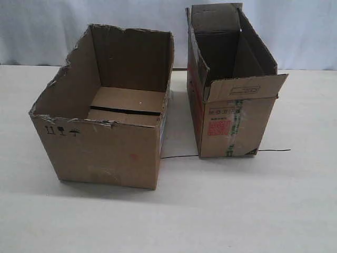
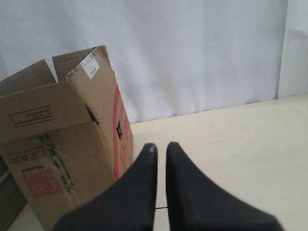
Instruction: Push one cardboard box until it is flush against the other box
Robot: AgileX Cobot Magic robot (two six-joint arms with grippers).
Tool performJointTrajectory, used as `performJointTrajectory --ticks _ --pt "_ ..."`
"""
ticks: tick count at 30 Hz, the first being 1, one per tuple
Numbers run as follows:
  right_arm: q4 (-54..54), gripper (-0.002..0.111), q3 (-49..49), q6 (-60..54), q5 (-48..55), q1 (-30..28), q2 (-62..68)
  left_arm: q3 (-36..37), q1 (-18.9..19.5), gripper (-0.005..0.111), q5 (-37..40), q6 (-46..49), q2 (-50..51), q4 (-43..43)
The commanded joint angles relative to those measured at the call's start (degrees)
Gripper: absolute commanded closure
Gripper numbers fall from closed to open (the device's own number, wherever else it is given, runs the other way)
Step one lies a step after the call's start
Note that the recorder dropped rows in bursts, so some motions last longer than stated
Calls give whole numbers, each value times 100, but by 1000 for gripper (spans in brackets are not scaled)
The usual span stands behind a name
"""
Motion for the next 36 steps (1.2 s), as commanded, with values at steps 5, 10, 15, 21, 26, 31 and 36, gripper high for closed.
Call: performJointTrajectory --ticks 5,10,15,21,26,31,36 --pt "17 103 22 -49 -41 -32 -20 14 2 107 -42 -12 -16 11" --pt "17 103 22 -49 -41 -32 -20 14 2 107 -42 -12 -16 11" --pt "17 103 22 -49 -41 -32 -20 14 2 107 -42 -12 -16 11" --pt "17 103 22 -49 -41 -32 -20 14 2 107 -367 -33 -16 -63" --pt "17 103 22 -49 -41 -32 -20 14 2 107 -1146 -1212 -16 -1989" --pt "17 103 22 -49 -41 -32 -20 14 2 107 -1306 -1212 -16 -1975" --pt "17 103 22 -49 -41 -32 -20 14 2 107 -1271 -1851 -16 -1984"
